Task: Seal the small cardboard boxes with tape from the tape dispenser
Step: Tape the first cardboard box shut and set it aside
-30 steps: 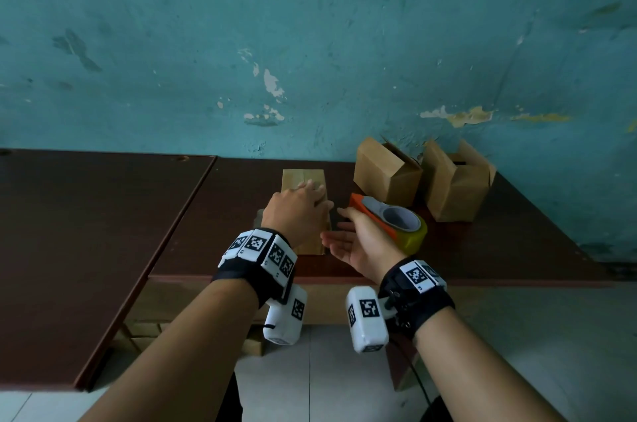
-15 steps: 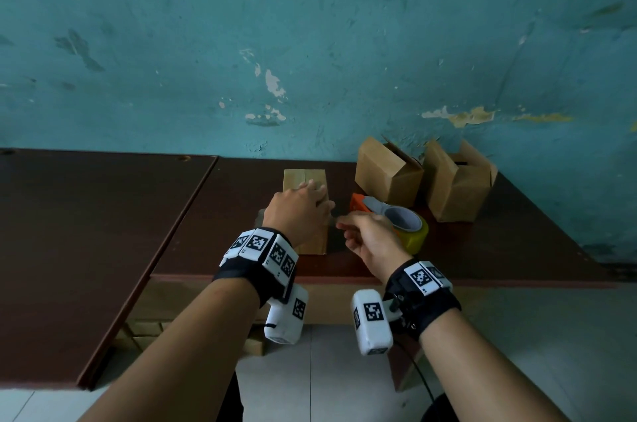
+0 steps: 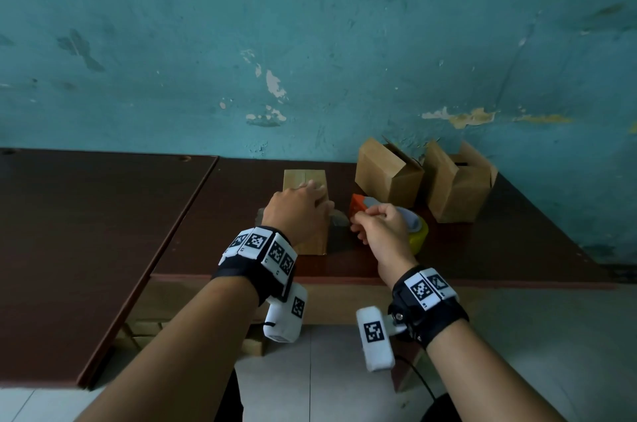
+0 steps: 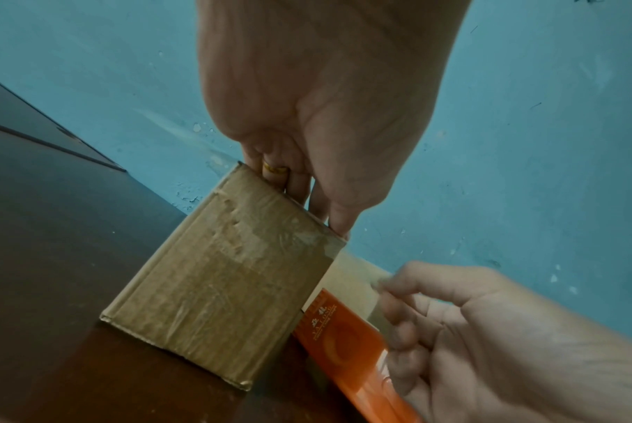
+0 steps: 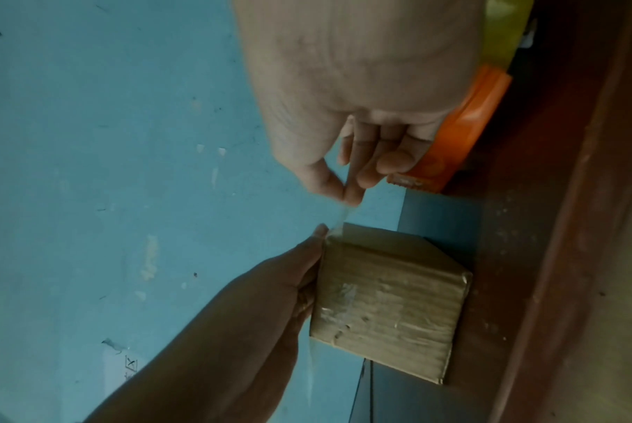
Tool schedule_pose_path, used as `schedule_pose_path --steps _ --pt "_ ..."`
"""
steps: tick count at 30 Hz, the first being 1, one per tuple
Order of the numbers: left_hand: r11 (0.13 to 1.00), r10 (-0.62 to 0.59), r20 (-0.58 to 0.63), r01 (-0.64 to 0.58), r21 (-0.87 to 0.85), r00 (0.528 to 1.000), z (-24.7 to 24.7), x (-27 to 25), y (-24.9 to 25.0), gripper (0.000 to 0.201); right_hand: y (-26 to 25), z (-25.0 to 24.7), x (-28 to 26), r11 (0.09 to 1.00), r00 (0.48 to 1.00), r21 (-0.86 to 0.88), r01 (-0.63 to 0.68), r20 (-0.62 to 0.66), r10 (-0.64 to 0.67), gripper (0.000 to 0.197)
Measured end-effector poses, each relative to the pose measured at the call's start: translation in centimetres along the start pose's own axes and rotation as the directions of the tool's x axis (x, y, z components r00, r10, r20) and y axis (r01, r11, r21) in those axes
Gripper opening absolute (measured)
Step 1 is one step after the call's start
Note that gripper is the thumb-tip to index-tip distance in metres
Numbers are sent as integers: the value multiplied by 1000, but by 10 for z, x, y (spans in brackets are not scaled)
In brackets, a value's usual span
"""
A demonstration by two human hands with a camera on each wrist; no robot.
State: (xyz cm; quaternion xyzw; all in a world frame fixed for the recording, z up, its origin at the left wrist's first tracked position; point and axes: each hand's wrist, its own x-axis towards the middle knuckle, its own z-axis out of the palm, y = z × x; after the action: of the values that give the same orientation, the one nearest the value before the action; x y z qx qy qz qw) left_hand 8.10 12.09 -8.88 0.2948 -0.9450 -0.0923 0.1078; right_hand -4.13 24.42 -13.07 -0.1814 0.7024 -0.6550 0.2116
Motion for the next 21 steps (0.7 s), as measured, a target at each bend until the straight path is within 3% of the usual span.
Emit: schedule_pose_path --steps 3,5,7,10,13,15,17,19,21 --pt "1000 -13 2 13 4 1000 -1 -1 2 40 -3 -5 11 996 996 -55 -67 -55 64 18" --pt "1000 -11 -3 11 13 1000 -2 -2 4 39 -3 -1 16 984 987 -80 -161 16 163 10" --pt "1000 -12 -10 12 12 1000 -3 -3 4 38 -3 6 16 965 963 -109 -240 99 251 28" --pt "1000 -13 -11 13 24 1000 -4 -3 5 42 -2 16 8 960 936 -96 -262 218 277 52" --pt "999 -23 -2 23 41 1000 -9 -2 8 41 -3 23 4 935 906 37 -353 264 332 59" --pt "998 -37 28 36 48 999 -12 -2 7 40 -6 29 4 913 897 119 -390 275 347 51" --pt "998 -56 64 58 -26 996 -17 0 4 36 -10 35 3 908 901 161 -386 278 334 30" --pt "981 -97 87 110 -158 992 -21 -1 -1 41 -12 39 3 915 907 151 -375 265 328 18" --pt "903 -229 -16 206 -378 973 -25 -6 -10 52 -11 40 5 931 922 133 -339 244 301 18"
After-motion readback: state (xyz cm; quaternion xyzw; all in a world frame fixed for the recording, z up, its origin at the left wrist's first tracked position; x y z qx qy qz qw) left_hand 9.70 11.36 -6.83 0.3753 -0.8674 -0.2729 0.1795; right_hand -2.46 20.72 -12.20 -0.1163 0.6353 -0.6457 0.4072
